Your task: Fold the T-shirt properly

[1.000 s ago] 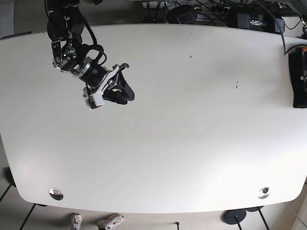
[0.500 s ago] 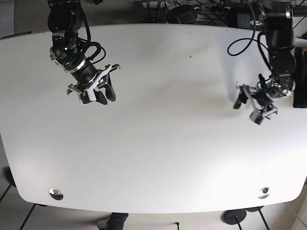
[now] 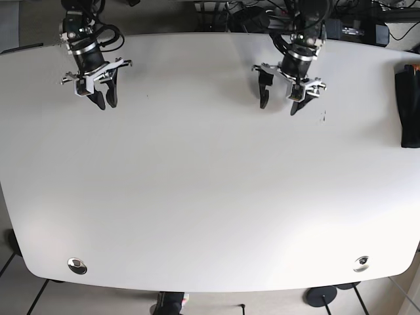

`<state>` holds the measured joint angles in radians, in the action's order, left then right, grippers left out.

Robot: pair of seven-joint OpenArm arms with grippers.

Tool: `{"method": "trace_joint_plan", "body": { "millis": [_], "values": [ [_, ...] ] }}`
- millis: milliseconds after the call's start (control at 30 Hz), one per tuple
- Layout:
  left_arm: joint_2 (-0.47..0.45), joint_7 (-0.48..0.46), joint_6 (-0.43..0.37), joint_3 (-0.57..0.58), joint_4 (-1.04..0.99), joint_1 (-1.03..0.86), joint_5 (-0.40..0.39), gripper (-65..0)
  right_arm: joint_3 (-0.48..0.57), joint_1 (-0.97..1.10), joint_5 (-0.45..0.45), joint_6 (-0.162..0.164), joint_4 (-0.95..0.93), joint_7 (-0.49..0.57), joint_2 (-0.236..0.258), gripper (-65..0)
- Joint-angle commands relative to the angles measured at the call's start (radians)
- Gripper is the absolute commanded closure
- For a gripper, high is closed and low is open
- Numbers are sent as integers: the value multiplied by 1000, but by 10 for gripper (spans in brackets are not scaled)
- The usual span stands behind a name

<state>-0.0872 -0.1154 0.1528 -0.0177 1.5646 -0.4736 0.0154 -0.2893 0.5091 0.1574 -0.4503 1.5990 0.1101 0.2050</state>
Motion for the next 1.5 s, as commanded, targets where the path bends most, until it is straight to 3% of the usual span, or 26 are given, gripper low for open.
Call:
{"method": "trace_joint_plan", "body": {
  "millis": [33,167,233,267,367,533,667,967,1067,1200,1267,1367,1433,1500],
  "values": [
    [22,-33,-22,-5,89,-89,-1,-446,-3,61,98,-6,27,35,49,-159],
    [74,-33,-28,-5,211,-314,-2,-446,-1,184,225,-6,27,35,110,-159],
    [85,-33,-28,-5,273,-440,-2,-446,2,247,222,-8,22,35,112,-159],
    [86,-33,-29,-5,300,-512,-4,-444,2,282,222,-15,21,35,112,-159],
    [86,-33,-29,-5,326,-666,-5,-444,2,392,222,-89,37,35,107,-159],
    [86,-31,-94,-1,270,-756,-4,-444,2,504,222,-106,17,35,106,-159],
    [77,-30,-149,-5,129,-736,-4,-444,55,524,222,-106,-98,35,109,-159],
    [66,-28,-150,-74,-402,-399,4,-444,243,314,219,-95,-570,35,103,-157],
    [31,-8,-131,-66,-577,-296,-1,-446,258,208,219,-95,-736,36,64,-157],
    [27,46,-121,-70,-922,-92,-2,-446,264,130,189,-95,-917,173,7,-157],
    [2,46,-111,-67,-1068,-7,-2,-446,259,66,100,-71,-998,191,-20,-157],
    [-1,46,-91,-72,-1208,86,-4,-449,264,24,14,74,-1050,195,-31,-159],
    [0,49,-91,-69,-1255,135,-4,-446,264,-14,-26,118,-1103,195,-46,-163],
    [2,52,-91,-67,-1300,167,-1,-446,262,-69,-74,130,-1167,193,-55,-165]
  ]
}}
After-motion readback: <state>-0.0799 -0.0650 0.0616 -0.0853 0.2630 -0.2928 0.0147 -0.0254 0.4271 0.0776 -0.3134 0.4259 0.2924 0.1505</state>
